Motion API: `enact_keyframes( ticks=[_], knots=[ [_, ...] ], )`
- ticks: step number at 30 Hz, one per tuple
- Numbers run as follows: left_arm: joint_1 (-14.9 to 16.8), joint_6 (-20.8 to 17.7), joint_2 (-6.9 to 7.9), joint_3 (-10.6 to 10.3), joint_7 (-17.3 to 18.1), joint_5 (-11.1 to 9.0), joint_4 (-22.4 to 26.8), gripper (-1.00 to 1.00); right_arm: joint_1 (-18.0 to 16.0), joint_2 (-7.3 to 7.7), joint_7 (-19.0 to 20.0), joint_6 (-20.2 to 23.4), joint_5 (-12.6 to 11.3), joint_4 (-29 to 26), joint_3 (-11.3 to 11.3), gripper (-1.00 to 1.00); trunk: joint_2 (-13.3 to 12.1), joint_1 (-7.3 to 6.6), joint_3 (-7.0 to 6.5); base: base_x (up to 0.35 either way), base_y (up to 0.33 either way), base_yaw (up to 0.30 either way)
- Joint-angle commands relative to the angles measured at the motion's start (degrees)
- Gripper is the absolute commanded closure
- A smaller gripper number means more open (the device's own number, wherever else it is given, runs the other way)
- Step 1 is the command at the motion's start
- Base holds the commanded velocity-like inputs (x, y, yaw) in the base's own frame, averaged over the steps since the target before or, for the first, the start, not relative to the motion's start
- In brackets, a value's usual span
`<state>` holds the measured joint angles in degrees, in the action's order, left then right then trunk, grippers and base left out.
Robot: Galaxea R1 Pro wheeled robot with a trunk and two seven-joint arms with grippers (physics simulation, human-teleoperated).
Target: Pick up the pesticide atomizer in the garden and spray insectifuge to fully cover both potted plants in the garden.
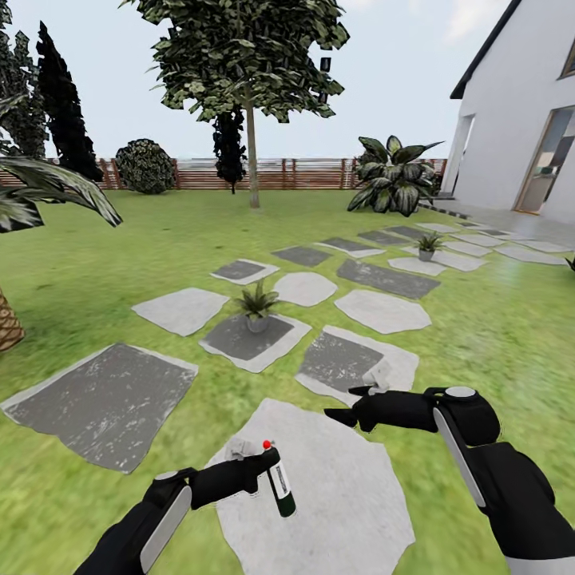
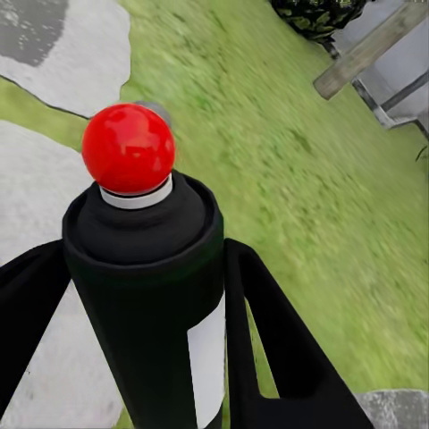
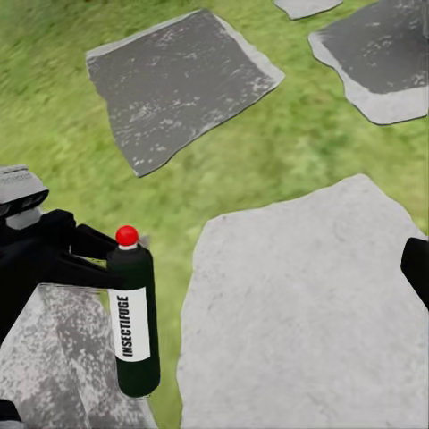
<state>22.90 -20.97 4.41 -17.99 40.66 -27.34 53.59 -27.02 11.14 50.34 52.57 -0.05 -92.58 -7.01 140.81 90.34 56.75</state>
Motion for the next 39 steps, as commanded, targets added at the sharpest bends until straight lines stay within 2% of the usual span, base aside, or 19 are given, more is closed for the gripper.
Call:
enact_keyframes(
  ticks=[1, 5, 8, 11, 13, 16, 19, 22, 24, 39],
  knots=[
    [0.04, -0.49, -0.02, -0.13, -0.06, -0.63, 0.01, 1.0, -0.05, 0.08, 0.12, 0.49, -0.02, -0.05, -0.07, -1.0, 0.02, 0.02, 0.06, 0.288, 0.183, 0.0],
    [0.04, -0.51, -0.41, -0.19, -0.01, -0.65, -0.08, 1.0, -0.05, 0.27, 0.32, 1.39, -0.39, -0.05, -0.25, -1.0, 0.02, 0.02, 0.06, 0.289, 0.175, 0.0],
    [0.04, -0.54, -0.92, -0.2, 0.05, -0.68, -0.11, 1.0, -0.05, 0.1, 0.92, 4.47, -0.47, -0.05, -0.71, -1.0, 0.02, 0.02, 0.06, 0.297, 0.158, 0.0],
    [0.04, -0.55, -1.66, -0.2, 0.14, -0.69, -0.14, 1.0, -0.05, 0.01, 1.27, 6.86, -0.29, -0.05, -3.34, -1.0, 0.02, 0.02, 0.06, 0.301, 0.15, 0.0],
    [0.04, -0.62, -2.15, -0.2, 0.31, -0.73, -0.14, 1.0, -0.05, 0.15, 1.41, 7.43, -0.25, -0.05, -6.26, -1.0, 0.02, 0.02, 0.06, 0.303, 0.147, 0.0],
    [0.04, -0.84, -2.42, -0.2, 0.52, -0.82, -0.15, 1.0, -0.07, -0.01, 1.47, 7.43, -0.26, -0.02, -7.6, -1.0, 0.02, 0.02, 0.06, 0.304, 0.145, 0.0],
    [0.04, -0.99, -2.86, -0.75, 0.68, -0.82, -0.15, 1.0, -0.12, -0.15, 1.5, 7.43, -0.32, 0.02, -8.07, -1.0, 0.02, 0.02, 0.06, 0.305, 0.143, 0.0],
    [0.04, -1.07, -3.43, -3.27, 0.8, -0.72, -0.14, 1.0, -0.14, -0.2, 1.46, 7.43, -0.52, 0.03, -7.91, -1.0, 0.02, 0.02, 0.06, 0.306, 0.141, 0.0],
    [0.04, -1.14, -3.4, -3.81, 0.97, -0.71, -0.15, 1.0, -0.14, -0.23, 1.44, 7.43, -0.41, 0.03, -7.86, -1.0, 0.02, 0.02, 0.06, 0.307, 0.141, 0.0],
    [0.04, -1.18, -3.55, -4.07, 1.36, -0.64, -0.06, 1.0, -0.14, -0.25, 1.43, 7.43, -0.04, 0.04, -8.1, -1.0, 0.02, 0.02, 0.06, 0.315, 0.119, 0.0]
  ],
)
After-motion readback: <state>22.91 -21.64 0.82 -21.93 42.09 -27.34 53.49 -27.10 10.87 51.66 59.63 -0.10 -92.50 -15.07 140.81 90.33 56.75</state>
